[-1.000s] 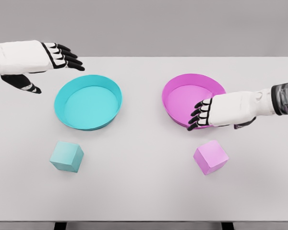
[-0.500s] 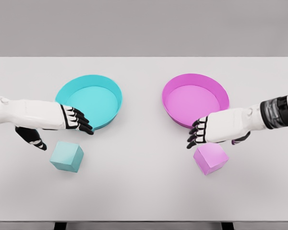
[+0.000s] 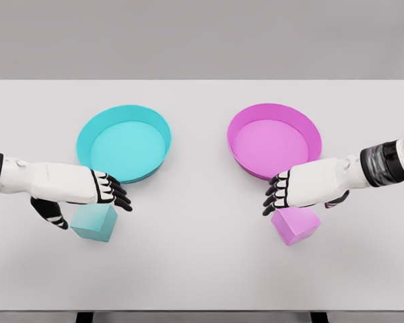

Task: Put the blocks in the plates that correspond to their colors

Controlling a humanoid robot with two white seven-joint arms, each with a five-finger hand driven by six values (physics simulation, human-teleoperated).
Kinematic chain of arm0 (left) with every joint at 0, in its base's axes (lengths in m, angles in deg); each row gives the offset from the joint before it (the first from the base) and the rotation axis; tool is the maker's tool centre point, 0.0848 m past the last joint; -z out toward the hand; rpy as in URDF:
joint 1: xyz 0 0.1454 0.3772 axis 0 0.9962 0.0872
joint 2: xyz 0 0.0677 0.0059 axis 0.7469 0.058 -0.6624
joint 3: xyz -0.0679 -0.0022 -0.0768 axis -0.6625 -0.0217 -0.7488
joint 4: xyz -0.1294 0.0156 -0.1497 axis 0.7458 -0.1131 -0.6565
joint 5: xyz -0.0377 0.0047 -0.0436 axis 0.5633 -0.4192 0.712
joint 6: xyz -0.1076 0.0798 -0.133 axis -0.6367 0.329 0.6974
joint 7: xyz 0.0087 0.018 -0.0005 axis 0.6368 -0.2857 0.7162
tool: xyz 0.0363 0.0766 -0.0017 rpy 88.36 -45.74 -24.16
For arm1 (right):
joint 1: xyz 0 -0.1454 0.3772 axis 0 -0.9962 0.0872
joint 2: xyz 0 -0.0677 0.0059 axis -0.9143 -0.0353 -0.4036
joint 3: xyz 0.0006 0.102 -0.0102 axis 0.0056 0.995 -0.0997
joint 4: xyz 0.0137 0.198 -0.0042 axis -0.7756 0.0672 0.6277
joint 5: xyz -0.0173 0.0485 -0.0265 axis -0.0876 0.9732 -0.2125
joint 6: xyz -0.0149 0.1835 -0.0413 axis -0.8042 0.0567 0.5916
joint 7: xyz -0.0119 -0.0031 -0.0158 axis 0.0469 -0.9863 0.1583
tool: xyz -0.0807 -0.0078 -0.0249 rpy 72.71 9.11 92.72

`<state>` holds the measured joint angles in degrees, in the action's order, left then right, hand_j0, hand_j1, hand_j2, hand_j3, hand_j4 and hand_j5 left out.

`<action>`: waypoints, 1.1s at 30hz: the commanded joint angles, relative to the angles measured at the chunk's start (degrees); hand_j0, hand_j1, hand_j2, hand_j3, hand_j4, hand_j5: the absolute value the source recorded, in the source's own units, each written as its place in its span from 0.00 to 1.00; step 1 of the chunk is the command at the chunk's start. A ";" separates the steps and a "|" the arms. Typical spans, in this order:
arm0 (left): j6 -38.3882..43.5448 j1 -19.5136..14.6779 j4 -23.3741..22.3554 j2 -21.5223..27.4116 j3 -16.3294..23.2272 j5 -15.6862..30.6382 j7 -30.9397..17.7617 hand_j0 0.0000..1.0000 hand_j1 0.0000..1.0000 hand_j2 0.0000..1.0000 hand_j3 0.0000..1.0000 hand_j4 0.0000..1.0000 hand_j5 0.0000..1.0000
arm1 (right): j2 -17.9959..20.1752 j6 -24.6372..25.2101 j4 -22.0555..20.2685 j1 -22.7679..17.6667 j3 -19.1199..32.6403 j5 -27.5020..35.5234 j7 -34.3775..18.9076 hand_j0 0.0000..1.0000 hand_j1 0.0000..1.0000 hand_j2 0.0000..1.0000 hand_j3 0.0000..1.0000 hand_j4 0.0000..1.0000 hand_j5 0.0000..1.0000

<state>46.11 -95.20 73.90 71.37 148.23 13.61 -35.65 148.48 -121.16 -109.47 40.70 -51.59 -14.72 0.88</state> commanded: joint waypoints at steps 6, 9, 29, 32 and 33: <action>0.14 0.09 -1.41 -0.30 -0.11 -1.27 0.02 1.00 1.00 1.00 1.00 1.00 1.00 | -0.65 0.12 -0.09 0.62 0.07 0.20 0.01 1.00 1.00 1.00 1.00 1.00 1.00; 0.14 1.58 -1.41 -0.30 -0.55 -1.45 0.02 1.00 1.00 1.00 1.00 1.00 1.00 | -0.82 0.12 -0.09 0.62 -0.02 0.20 0.01 1.00 1.00 1.00 1.00 1.00 1.00; 0.14 4.04 -6.15 -3.46 -0.64 -4.26 0.02 1.00 1.00 1.00 1.00 1.00 1.00 | -1.35 0.12 -0.18 1.41 -3.10 0.20 0.01 1.00 1.00 1.00 1.00 1.00 1.00; 0.14 4.13 -6.24 -3.46 -0.64 -4.70 0.02 1.00 1.00 1.00 1.00 1.00 1.00 | -1.35 0.12 -0.18 1.41 -3.10 0.11 0.01 1.00 1.00 1.00 1.00 1.00 1.00; 0.14 4.22 -6.50 -3.46 -0.64 -4.79 0.02 1.00 1.00 1.00 1.00 1.00 1.00 | -1.35 0.12 -0.18 1.41 -3.18 0.11 0.01 1.00 1.00 1.00 1.00 1.00 1.00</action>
<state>46.23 -90.81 67.78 68.05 147.61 8.98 -35.59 147.13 -121.15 -109.64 42.02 -54.67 -14.77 0.88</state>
